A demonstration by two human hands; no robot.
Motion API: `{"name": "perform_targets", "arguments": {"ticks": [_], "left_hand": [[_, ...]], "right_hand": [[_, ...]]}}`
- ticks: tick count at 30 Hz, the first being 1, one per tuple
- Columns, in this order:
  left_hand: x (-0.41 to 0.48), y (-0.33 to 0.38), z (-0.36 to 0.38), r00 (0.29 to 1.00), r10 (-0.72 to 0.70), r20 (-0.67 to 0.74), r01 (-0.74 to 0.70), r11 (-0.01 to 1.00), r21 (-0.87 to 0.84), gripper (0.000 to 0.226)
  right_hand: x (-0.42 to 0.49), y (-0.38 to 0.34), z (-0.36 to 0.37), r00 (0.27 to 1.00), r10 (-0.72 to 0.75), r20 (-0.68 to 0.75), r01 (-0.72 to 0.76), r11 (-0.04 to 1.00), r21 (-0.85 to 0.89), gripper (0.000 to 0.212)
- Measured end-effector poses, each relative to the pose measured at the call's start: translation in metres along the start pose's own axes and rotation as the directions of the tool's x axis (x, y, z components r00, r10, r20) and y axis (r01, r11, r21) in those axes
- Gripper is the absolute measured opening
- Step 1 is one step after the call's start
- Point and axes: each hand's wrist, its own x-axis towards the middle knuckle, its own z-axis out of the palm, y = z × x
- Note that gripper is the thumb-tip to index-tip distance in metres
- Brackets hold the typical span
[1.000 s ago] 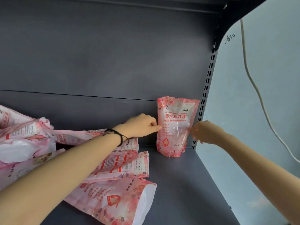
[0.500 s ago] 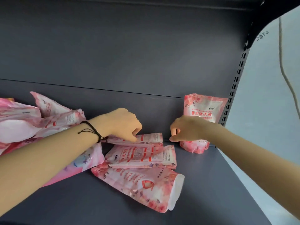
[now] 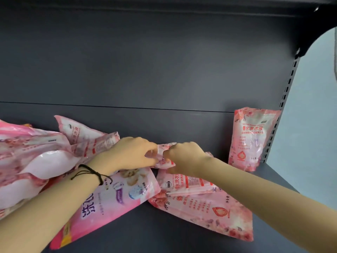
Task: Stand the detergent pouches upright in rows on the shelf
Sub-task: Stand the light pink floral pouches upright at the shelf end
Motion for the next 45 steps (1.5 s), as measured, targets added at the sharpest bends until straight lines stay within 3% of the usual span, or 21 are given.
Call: {"name": "perform_targets", "arguments": {"ticks": [4, 8, 12, 14, 17, 19, 22, 23, 26, 28, 31, 36, 41, 45], "left_hand": [[-0.009, -0.001, 0.017, 0.997, -0.075, 0.014, 0.077, 0.986, -0.15, 0.044], [-0.013, -0.007, 0.025, 0.99, -0.141, 0.029, 0.141, 0.917, -0.373, 0.025], [-0.013, -0.018, 0.025, 0.972, -0.228, -0.062, 0.154, 0.809, -0.567, 0.033], [-0.009, -0.016, 0.023, 0.962, -0.264, -0.073, 0.151, 0.733, -0.663, 0.035], [0.0, -0.009, 0.019, 0.946, -0.316, -0.078, 0.146, 0.628, -0.764, 0.027], [0.005, -0.003, 0.014, 0.928, -0.368, -0.058, 0.139, 0.485, -0.864, 0.016], [0.009, 0.004, 0.003, 0.908, -0.412, 0.074, 0.125, 0.097, -0.987, 0.025], [0.01, 0.005, 0.002, 0.911, -0.406, 0.075, 0.099, 0.038, -0.994, 0.026], [0.009, 0.012, 0.01, 0.92, -0.39, -0.044, 0.04, 0.206, -0.978, 0.02], [0.013, 0.019, 0.017, 0.883, -0.458, -0.105, 0.013, 0.245, -0.969, 0.015], [0.023, 0.027, 0.016, 0.822, -0.558, -0.113, -0.036, 0.147, -0.989, 0.009], [0.057, 0.052, -0.016, 0.795, -0.595, -0.122, -0.245, -0.129, -0.961, 0.005], [0.096, 0.098, -0.051, 0.698, -0.684, -0.212, -0.414, -0.145, -0.899, 0.019], [0.127, 0.146, -0.061, 0.706, -0.686, -0.174, -0.437, -0.228, -0.87, 0.025]], "right_hand": [[0.008, -0.01, 0.015, 0.999, 0.045, -0.02, -0.045, 0.999, -0.015, 0.017], [0.008, -0.006, 0.022, 0.986, 0.15, -0.074, -0.145, 0.987, 0.074, 0.018], [-0.001, 0.023, 0.016, 0.911, 0.353, -0.212, -0.249, 0.883, 0.398, 0.015], [-0.007, 0.039, 0.006, 0.867, 0.428, -0.257, -0.212, 0.781, 0.587, 0.017], [-0.011, 0.055, -0.008, 0.777, 0.545, -0.314, -0.178, 0.669, 0.722, 0.018], [-0.013, 0.06, -0.011, 0.714, 0.642, -0.278, -0.174, 0.547, 0.819, 0.018], [-0.014, 0.063, -0.008, 0.659, 0.732, -0.174, -0.141, 0.347, 0.927, 0.016], [-0.013, 0.064, -0.006, 0.65, 0.747, -0.141, -0.128, 0.29, 0.949, 0.015], [-0.014, 0.064, 0.002, 0.651, 0.755, -0.076, -0.11, 0.193, 0.975, 0.015], [-0.015, 0.064, 0.007, 0.665, 0.744, -0.056, -0.095, 0.159, 0.983, 0.015], [-0.016, 0.067, 0.008, 0.659, 0.75, -0.044, -0.042, 0.095, 0.995, 0.013], [-0.025, 0.082, 0.004, 0.61, 0.788, -0.079, 0.19, -0.05, 0.98, 0.013], [-0.048, 0.106, -0.005, 0.521, 0.832, -0.192, 0.365, -0.014, 0.931, 0.016], [-0.084, 0.138, -0.006, 0.488, 0.856, -0.171, 0.399, -0.045, 0.916, 0.018]]}}
